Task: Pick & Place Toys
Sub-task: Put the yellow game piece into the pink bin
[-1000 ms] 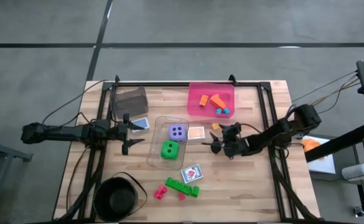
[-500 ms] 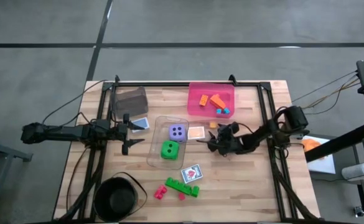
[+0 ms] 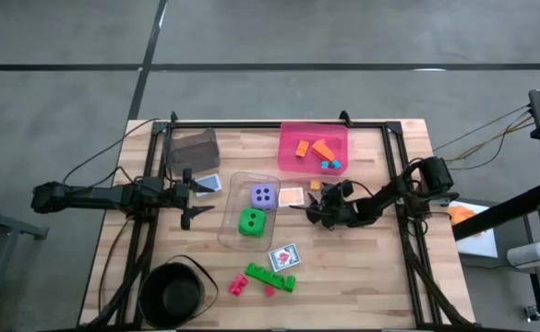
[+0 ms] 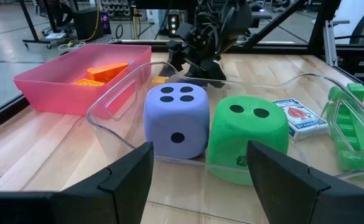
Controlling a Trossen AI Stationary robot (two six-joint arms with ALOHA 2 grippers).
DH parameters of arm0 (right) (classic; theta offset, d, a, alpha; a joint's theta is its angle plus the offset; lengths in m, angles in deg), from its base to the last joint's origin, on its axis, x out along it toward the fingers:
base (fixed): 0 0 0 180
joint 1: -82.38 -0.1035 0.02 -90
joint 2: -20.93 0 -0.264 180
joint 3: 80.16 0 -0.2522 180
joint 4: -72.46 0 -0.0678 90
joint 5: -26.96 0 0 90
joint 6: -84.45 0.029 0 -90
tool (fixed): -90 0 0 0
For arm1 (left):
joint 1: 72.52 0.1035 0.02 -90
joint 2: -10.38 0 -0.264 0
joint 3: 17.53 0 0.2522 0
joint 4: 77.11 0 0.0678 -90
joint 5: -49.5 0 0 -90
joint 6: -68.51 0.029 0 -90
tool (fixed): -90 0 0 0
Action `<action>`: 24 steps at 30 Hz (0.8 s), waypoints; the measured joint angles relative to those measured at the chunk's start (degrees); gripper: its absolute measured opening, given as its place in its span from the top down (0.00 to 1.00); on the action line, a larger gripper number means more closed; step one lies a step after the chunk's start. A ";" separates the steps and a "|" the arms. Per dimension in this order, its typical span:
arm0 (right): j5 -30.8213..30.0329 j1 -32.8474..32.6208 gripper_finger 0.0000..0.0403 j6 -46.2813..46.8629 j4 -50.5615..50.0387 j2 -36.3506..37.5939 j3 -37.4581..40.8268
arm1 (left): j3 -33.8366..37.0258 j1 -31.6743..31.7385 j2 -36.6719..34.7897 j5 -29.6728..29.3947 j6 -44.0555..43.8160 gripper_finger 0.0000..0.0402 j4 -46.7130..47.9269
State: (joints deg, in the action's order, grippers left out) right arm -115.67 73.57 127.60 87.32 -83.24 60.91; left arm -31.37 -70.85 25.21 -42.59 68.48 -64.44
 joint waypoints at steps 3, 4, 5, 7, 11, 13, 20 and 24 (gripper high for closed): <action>-0.29 0.49 0.21 -0.02 -0.09 -0.08 -0.09 | 0.00 -0.01 0.01 -0.02 0.00 0.36 0.02; -0.33 0.73 0.21 -0.02 0.01 -0.08 -0.25 | 0.00 0.00 0.00 -0.01 0.00 0.36 0.00; -0.50 0.88 0.21 -0.04 0.03 -0.08 -0.42 | 0.00 0.00 0.01 0.00 0.00 0.36 0.01; -1.12 1.28 0.21 -0.02 0.02 -0.08 -0.96 | 0.00 -0.01 0.01 -0.01 0.00 0.36 0.01; -1.35 2.30 0.21 -0.02 0.04 -0.08 -2.26 | 0.00 0.00 0.00 -0.02 0.00 0.36 0.02; -1.35 2.70 0.21 -0.04 0.04 -0.08 -2.91 | 0.00 0.00 0.00 0.00 0.00 0.36 0.01; -1.10 3.34 0.23 0.43 -0.18 -1.43 -4.26 | 0.00 0.00 0.02 0.00 0.00 0.36 0.00; -0.01 3.59 0.33 0.65 -0.22 -3.39 -5.04 | 0.00 -0.01 0.00 -0.02 0.00 0.36 0.01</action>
State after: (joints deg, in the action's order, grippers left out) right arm -115.68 77.16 128.26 87.10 -86.62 55.87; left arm -31.37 -70.86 25.21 -42.61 68.48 -64.43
